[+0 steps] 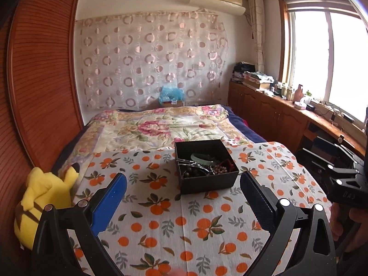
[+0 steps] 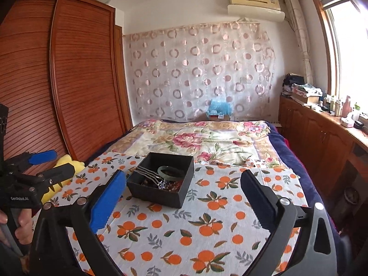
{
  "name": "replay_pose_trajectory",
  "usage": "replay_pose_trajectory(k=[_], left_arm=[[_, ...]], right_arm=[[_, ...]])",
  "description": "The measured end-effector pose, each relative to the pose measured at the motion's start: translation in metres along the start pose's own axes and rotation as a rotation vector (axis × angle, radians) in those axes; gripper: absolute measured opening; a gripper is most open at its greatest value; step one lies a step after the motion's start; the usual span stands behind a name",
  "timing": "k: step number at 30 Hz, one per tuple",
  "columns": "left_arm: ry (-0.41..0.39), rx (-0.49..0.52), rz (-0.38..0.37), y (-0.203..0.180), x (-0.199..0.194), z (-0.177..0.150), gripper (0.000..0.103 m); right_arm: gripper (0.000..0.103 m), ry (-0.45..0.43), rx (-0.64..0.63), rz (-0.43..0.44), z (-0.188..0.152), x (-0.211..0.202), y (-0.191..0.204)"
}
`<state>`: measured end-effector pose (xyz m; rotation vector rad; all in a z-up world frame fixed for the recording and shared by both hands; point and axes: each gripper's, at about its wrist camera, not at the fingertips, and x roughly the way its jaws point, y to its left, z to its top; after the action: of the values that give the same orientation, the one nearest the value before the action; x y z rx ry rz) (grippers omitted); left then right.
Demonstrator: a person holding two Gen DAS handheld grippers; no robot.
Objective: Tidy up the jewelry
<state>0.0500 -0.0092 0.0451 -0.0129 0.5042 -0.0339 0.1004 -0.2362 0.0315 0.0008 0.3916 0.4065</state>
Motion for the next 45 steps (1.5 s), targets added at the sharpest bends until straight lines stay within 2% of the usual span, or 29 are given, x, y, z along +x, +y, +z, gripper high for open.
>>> replay_pose_trajectory(k=[9,45], left_arm=[[-0.009,-0.007,0.02,0.001,-0.002,-0.01,0.095],[-0.013,-0.005,0.015,0.0,-0.004,-0.012,0.095]], right_arm=[[0.1,0.022,-0.006,-0.016,-0.017,0.001,0.008],[0.1,0.02,-0.003,-0.025,-0.023,0.0,0.007]])
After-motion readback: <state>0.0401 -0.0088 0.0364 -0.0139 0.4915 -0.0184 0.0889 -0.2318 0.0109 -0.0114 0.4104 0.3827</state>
